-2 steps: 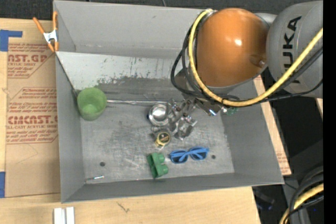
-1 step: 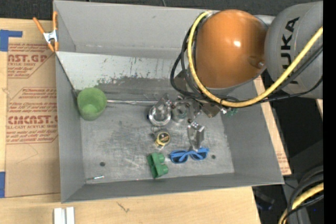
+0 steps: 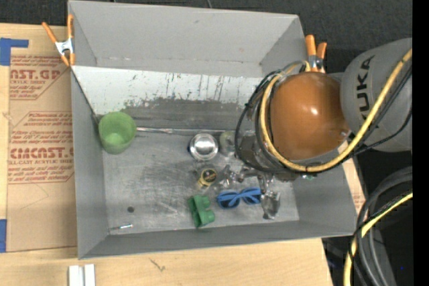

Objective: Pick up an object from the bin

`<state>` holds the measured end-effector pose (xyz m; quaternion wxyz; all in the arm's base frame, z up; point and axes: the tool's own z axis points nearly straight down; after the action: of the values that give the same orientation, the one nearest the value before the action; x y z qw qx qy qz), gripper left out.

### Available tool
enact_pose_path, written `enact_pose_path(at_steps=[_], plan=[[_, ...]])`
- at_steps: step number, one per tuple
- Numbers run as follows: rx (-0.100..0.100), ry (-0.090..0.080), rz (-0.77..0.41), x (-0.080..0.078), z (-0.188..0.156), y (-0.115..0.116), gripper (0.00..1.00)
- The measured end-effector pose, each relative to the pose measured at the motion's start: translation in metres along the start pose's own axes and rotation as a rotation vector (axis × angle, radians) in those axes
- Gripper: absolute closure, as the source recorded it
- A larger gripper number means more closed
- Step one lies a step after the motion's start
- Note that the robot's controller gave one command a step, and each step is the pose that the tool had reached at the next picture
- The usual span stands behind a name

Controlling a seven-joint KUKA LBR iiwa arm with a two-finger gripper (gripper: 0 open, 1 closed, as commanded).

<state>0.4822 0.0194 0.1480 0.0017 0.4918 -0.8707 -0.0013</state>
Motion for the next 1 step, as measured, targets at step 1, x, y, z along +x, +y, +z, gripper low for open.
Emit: enact_pose_path(at_steps=[1], plan=[[0.0,-0.001,-0.203,0.0036,0.0684,-0.0419,0.0]])
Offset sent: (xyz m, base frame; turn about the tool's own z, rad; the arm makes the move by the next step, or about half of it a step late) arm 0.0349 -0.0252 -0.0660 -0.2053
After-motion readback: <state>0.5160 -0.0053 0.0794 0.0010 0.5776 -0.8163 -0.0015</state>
